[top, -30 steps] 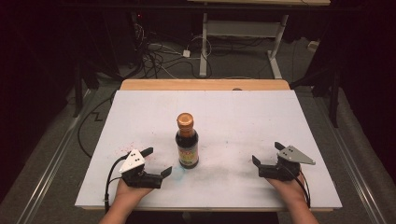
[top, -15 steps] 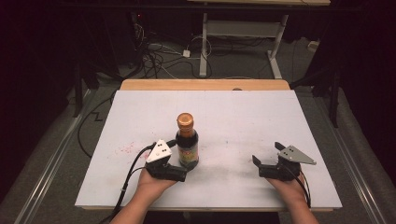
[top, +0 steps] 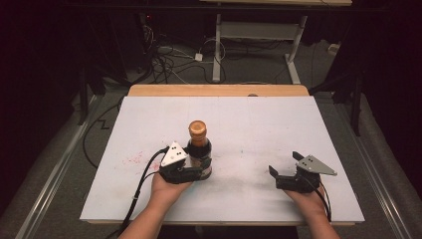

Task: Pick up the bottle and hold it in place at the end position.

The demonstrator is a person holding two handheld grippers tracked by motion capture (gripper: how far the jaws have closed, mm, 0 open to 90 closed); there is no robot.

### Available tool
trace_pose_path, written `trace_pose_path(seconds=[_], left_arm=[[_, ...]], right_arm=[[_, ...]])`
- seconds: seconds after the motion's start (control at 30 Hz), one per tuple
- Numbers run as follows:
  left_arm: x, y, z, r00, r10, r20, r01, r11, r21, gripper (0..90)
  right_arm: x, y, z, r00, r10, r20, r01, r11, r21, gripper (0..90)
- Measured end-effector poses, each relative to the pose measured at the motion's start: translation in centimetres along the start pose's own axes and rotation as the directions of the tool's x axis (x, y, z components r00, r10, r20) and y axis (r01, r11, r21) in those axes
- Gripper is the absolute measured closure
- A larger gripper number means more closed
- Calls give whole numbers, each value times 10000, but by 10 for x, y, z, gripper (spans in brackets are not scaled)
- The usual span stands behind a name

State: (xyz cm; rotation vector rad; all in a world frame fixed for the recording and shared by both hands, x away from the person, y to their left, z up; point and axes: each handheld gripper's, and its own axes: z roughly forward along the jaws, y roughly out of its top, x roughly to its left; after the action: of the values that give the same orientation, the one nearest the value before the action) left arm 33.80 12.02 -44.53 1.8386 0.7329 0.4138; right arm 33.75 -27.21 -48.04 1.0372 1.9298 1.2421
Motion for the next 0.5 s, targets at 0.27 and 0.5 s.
trace_pose_path(seconds=[0.27,0.5], left_arm=[[3,2,0,9999,143,80,-144,9999,14,289],[9,14,2,9993,28,372,-21,9998,-190,290]], right_arm=[[0,0,0,10000,83,5,-83,10000,27,18],[1,0,0,10000,42,20,-42,10000,0,17]])
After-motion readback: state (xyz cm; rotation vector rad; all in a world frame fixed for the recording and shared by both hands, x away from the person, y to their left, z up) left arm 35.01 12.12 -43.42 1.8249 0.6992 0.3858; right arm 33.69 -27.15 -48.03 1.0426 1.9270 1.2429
